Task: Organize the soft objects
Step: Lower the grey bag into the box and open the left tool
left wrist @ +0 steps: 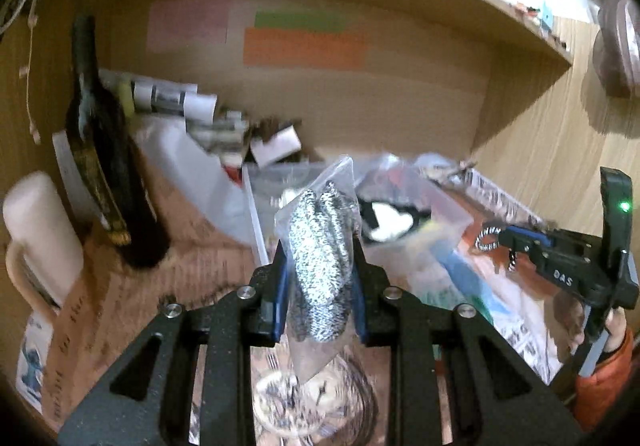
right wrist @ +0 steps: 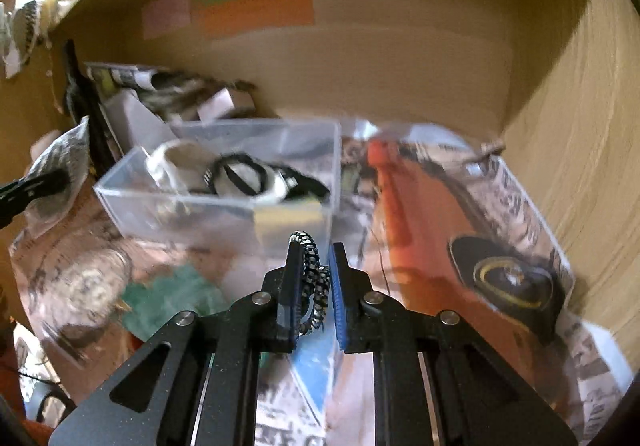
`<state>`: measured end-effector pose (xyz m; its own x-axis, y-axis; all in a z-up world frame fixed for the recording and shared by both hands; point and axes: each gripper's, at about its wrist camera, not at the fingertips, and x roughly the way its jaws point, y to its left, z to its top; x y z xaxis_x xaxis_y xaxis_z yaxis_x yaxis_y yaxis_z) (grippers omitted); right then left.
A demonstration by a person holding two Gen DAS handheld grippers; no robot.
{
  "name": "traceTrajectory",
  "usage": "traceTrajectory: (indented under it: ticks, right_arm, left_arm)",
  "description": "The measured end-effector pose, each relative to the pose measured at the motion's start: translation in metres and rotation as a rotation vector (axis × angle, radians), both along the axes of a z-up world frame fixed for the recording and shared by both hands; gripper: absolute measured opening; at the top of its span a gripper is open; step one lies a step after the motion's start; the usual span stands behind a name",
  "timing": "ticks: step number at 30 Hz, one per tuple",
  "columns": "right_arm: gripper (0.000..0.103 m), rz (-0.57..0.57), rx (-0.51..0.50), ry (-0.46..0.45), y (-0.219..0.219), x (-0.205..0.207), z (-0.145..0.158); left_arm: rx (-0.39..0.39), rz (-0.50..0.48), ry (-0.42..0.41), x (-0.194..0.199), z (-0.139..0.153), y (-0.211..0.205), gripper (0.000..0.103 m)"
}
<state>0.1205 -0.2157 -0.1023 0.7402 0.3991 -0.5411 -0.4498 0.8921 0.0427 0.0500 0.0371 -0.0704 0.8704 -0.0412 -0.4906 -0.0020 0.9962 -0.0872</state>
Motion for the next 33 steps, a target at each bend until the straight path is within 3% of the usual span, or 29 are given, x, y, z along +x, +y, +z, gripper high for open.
traceTrajectory:
  ticks: [9, 15, 19, 20, 21, 22, 24, 30, 33]
  right_arm:
    - [0.01, 0.044, 0.061, -0.094, 0.016, 0.003, 0.036]
    - [0.01, 0.078, 0.067, -0.133, 0.034, 0.014, 0.051]
    - [0.011, 0.073, 0.044, -0.095, 0.033, 0.019, 0.042]
    - [0.014, 0.071, 0.033, -0.074, 0.031, 0.02, 0.038]
    - [0.027, 0.065, 0.022, -0.05, 0.027, 0.021, 0.031]
    - [0.048, 0.054, 0.012, -0.022, 0.024, 0.024, 0.022]
    - [0.069, 0.029, -0.004, 0.022, 0.016, 0.028, 0.005]
    - [0.07, 0.073, -0.081, 0.217, 0.017, 0.052, -0.043]
    - [0.07, 0.091, -0.121, 0.269, 0.025, 0.059, -0.061]
  left_arm:
    - [0.017, -0.011, -0.029, 0.037, 0.02, 0.001, 0.026]
    - [0.017, -0.009, 0.035, 0.074, 0.01, 0.006, 0.026]
    - [0.026, -0.022, 0.096, 0.097, -0.006, 0.005, 0.026]
    - [0.031, -0.026, 0.113, 0.103, -0.01, 0.005, 0.026]
    - [0.035, -0.029, 0.127, 0.107, -0.014, 0.004, 0.026]
    - [0.041, -0.03, 0.139, 0.11, -0.017, 0.003, 0.026]
    - [0.06, -0.029, 0.154, 0.117, -0.023, 0.001, 0.027]
    - [0.082, -0.045, 0.192, 0.131, -0.031, -0.007, 0.027]
    - [0.087, -0.054, 0.219, 0.138, -0.036, -0.01, 0.027]
